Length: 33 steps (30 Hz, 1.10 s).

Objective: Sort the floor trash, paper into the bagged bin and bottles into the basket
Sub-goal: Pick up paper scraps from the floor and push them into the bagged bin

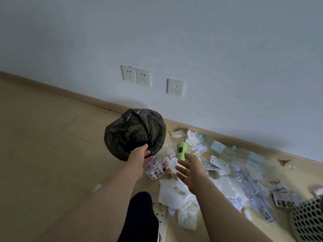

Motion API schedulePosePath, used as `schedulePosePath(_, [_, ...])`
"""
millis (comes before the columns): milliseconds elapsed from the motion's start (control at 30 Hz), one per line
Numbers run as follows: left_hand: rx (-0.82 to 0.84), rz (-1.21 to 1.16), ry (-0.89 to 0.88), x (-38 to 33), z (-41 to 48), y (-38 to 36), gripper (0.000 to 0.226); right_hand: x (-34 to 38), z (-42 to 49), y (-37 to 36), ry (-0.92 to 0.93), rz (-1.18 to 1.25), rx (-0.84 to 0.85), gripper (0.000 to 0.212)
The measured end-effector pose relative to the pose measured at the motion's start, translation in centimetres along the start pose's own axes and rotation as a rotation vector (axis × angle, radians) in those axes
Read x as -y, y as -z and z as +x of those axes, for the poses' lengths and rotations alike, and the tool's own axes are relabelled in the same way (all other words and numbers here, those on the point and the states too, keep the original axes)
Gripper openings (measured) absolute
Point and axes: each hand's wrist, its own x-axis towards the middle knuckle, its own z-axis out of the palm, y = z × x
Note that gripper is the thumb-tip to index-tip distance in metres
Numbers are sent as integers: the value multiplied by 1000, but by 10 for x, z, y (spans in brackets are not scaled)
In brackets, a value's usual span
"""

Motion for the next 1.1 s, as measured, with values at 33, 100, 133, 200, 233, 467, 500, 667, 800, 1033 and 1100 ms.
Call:
schedulePosePath(33, [-1,32,7,3,-1,-1,21,-1,-3,2,0,-1,0,26])
schedulePosePath(100, [-1,122,10,8,-4,-3,17,-2,-9,6,-4,5,0,29])
schedulePosePath(133, [-1,165,12,11,-7,-4,18,-4,-12,10,-5,5,-4,29])
schedulePosePath(200, [-6,263,-4,17,-10,-3,20,-8,-19,16,-5,-16,-18,28])
schedulePosePath(233, [-9,315,-17,20,-12,-2,21,-9,-21,18,-1,-39,-28,28])
schedulePosePath(467, [-9,542,-16,45,-15,29,10,-35,-32,13,14,-279,-45,12])
schedulePosePath(500, [-8,583,-33,48,-11,37,11,-39,-32,10,13,-335,-32,9])
schedulePosePath(667, [-58,847,-25,85,10,96,13,-74,-10,5,-2,-652,12,11])
schedulePosePath(800, [-80,969,-9,108,21,131,13,-104,16,2,-83,-757,17,16])
schedulePosePath(1033, [14,1222,202,161,36,165,37,-130,49,2,-114,-875,51,12])
schedulePosePath(1100, [-98,1184,294,178,36,167,55,-135,56,3,-136,-881,50,10])
